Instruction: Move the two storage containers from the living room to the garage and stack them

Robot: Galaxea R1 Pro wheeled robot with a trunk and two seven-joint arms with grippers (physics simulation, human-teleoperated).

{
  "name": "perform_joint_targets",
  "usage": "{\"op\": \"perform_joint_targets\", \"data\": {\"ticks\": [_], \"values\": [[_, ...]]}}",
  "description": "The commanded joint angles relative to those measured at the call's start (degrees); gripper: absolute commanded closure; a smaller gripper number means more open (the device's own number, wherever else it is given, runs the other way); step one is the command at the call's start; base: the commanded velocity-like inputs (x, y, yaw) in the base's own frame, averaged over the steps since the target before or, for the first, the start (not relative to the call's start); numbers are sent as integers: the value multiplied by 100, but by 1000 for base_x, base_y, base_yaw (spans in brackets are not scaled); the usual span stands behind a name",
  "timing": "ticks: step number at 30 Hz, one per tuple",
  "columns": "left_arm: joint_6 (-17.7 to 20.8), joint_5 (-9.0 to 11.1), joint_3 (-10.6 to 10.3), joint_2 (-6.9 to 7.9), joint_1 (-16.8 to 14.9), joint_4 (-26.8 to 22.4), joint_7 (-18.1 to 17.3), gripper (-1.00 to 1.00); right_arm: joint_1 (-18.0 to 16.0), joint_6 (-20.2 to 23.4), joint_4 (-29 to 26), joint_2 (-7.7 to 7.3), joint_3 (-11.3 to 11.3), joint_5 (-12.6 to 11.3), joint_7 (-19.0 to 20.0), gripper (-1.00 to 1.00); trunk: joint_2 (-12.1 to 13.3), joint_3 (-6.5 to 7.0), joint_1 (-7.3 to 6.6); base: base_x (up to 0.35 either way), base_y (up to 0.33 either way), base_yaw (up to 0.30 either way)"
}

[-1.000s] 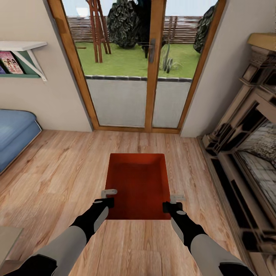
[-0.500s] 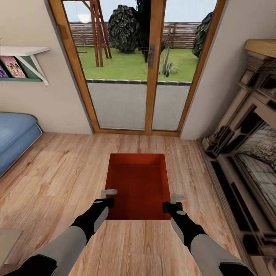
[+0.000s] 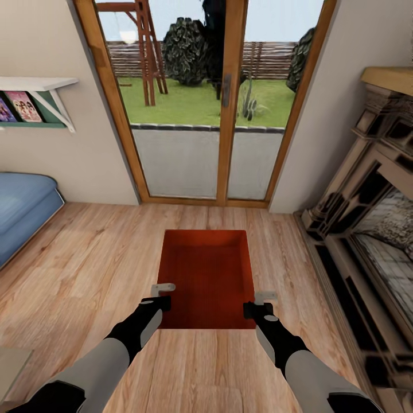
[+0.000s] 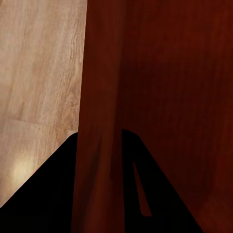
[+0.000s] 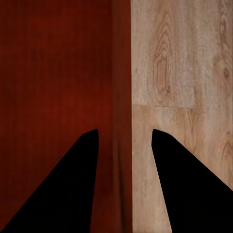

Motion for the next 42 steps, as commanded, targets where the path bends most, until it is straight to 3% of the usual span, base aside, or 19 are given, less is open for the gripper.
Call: {"op": "perform_joint_targets", "data": {"ticks": [1,42], "values": [[47,30,7,4,1,8,87,100,-5,-36,-26,8,-94,124,-25,100,-10,1,3,0,0,0],[46,30,7,4,0,8,80,100,-5,-37,-26,8,-94,130,-27,100,-10,380,3,0,0,0]]}}
